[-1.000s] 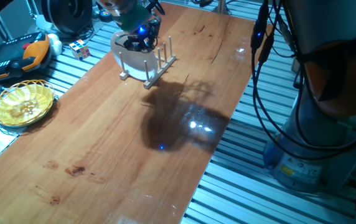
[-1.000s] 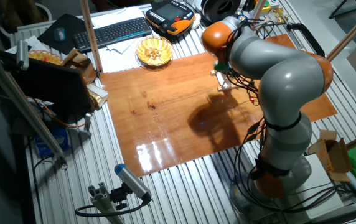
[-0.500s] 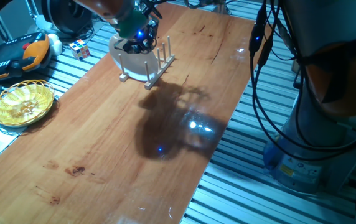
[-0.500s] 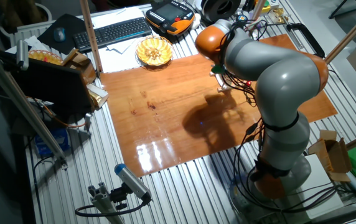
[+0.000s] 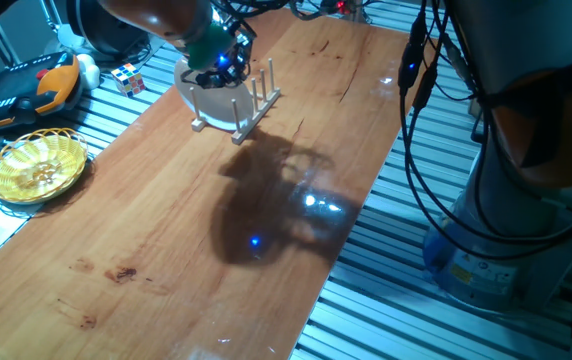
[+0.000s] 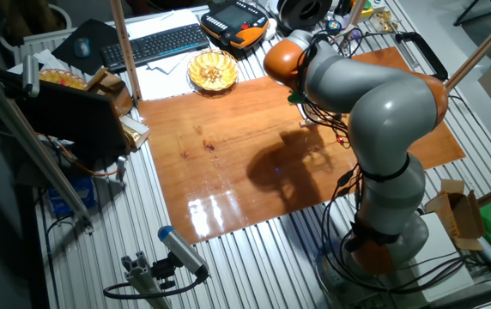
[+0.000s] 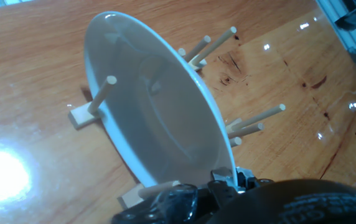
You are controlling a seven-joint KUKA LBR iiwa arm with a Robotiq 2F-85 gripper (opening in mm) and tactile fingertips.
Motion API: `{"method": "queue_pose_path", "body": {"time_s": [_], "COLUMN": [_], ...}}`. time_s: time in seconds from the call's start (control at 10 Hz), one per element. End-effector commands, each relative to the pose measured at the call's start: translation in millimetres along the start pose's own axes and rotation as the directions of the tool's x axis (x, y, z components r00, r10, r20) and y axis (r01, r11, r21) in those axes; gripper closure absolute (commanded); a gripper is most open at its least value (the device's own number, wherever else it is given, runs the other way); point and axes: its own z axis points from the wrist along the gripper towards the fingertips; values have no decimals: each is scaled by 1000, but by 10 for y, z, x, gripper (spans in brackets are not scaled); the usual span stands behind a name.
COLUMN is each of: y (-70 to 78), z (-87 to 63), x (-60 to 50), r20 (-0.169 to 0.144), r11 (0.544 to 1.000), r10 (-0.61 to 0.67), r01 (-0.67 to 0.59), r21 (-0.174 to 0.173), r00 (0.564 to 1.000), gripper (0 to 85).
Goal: Take the dish off the dish rack
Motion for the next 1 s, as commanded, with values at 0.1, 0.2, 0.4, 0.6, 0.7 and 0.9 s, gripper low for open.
{"method": "queue_pose_path", "body": {"time_s": [0.1,0.2,0.4,0.6,0.7,0.9], "y": [-11,-11,-10,-15,-17,-24], "z": [-36,-66,-101,-147,-171,-198], "x": [4,6,8,10,12,15], "r20": [-3,-3,5,19,20,24], "r11": [1000,1000,1000,999,999,998], "r10": [0,0,-1,-4,-5,-4], "r01": [0,0,1,3,4,2], "r21": [4,11,24,48,52,59], "r00": [1000,1000,1000,1000,1000,1000], "gripper": [840,843,843,843,843,843]}}
